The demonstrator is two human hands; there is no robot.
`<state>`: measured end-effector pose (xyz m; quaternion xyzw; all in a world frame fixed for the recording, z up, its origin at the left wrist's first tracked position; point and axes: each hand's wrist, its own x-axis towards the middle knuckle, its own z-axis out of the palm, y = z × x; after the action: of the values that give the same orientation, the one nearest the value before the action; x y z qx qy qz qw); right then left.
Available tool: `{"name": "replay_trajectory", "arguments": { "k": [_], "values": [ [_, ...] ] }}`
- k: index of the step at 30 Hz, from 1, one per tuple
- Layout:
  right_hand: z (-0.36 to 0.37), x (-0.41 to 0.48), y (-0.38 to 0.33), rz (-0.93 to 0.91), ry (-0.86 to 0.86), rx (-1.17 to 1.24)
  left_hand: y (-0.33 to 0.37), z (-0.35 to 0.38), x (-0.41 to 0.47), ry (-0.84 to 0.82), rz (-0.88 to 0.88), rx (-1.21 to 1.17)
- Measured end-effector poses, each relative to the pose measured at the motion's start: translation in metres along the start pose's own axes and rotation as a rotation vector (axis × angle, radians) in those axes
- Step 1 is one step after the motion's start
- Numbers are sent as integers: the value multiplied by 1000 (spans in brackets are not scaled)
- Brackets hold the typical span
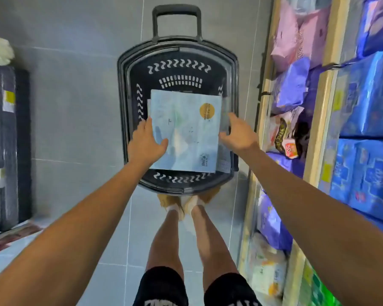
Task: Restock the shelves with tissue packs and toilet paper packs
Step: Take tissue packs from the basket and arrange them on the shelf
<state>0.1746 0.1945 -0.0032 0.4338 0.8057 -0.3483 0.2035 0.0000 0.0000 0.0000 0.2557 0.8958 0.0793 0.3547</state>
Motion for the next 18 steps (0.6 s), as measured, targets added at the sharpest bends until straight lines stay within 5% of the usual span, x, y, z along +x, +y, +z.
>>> {"name": "replay_trajectory", "arguments": {
  "k": [11, 18],
  "values": [
    [40, 61, 31, 128, 109, 16, -58, 35, 65, 210, -139, 20],
    [51, 80, 29, 110, 188, 199, -72, 32, 91, 313, -101, -179]
  ]
}}
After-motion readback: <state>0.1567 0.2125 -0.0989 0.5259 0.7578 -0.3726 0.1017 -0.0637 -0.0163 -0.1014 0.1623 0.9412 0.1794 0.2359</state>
